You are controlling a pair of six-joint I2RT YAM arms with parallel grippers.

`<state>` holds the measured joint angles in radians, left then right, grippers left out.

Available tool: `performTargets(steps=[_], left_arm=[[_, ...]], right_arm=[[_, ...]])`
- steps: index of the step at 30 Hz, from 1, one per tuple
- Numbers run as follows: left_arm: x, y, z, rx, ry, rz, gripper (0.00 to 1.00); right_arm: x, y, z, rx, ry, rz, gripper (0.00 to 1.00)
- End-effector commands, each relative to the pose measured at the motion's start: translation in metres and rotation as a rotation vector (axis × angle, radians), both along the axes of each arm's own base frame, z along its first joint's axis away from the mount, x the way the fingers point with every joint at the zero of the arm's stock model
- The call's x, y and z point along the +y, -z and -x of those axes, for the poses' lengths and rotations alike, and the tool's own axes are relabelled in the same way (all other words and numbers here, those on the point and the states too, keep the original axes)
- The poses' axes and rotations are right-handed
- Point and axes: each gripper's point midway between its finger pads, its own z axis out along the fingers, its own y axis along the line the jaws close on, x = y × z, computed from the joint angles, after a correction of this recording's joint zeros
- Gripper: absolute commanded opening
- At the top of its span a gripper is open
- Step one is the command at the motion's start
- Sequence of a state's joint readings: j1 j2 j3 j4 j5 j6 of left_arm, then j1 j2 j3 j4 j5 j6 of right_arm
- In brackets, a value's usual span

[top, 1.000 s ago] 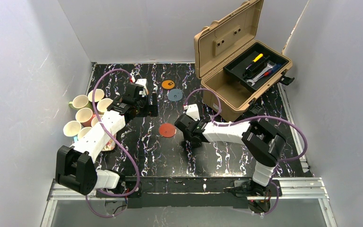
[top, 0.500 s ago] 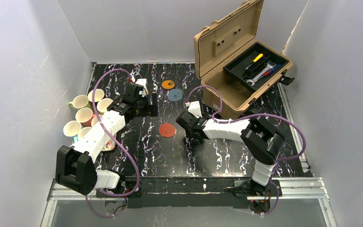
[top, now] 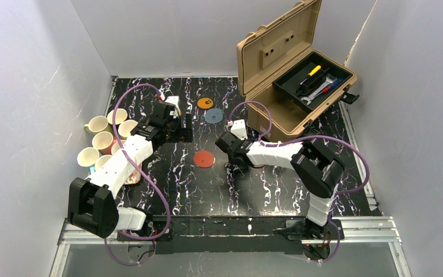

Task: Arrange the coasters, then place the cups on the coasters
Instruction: Move the coaster to the center of the board.

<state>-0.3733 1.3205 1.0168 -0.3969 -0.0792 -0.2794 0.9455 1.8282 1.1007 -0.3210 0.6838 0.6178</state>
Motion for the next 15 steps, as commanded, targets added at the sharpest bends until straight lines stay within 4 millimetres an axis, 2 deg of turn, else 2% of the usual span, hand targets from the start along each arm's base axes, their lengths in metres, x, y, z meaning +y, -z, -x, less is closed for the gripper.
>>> performTargets(steps=[1,9,13,15], left_arm=[[-0.002,-0.019,-0.004,-0.043,0.009,0.005,0.97],[-0.004,-0.019,-0.004,-0.041,0.018,0.013,0.97],[-0.014,-0.017,-0.002,-0.026,0.056,0.052,0.97],[-0.016,-0.015,-0.003,-0.021,0.063,0.063,0.96]], right_arm=[[-0.008,-0.003,-0.009,-0.022,0.028,0.043,0.63],[-0.013,-0.008,-0.011,-0.030,0.041,0.042,0.63],[-0.003,-0.017,-0.009,-0.025,0.004,-0.010,0.64],[0.006,-0.027,-0.008,-0.027,-0.033,-0.062,0.66]])
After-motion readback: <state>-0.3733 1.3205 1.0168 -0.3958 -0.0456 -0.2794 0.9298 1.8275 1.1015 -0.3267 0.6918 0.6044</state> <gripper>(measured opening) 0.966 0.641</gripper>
